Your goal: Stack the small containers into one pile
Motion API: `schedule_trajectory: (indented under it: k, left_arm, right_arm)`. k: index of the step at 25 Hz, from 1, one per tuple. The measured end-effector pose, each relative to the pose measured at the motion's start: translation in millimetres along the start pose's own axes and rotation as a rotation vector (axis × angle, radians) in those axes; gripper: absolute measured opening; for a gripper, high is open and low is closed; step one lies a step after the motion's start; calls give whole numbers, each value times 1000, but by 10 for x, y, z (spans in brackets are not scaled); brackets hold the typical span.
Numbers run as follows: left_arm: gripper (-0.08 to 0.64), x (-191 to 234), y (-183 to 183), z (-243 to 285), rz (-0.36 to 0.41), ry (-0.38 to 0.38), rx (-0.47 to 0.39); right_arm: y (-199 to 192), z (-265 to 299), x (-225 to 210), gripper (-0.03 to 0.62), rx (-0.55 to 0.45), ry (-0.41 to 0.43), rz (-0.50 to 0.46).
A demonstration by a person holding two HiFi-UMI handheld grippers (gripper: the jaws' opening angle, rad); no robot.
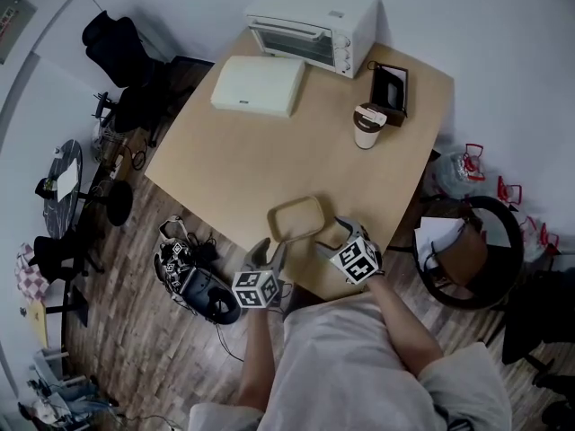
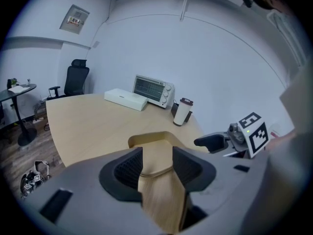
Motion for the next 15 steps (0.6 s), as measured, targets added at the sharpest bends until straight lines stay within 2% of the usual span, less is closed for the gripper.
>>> schedule_trajectory:
  k: [8,15]
  left_arm:
    - [176,-99,-261,-217,16,56,-13]
    - [176,-196,-420,-356,1,63,-17]
  right_arm:
    - [-172,-171,106,356,-90,-38,129]
    - [-217,-363,146,347,-99,-101,193]
Point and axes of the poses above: the fingertips, and each gripper's own axes: z forward along the fingers, x to its left, y out of its top, the point moved 3 cm from there along -z, backward along the fingers, and after that the axes turned 8 degrees about -z, right-handed, at the moved point
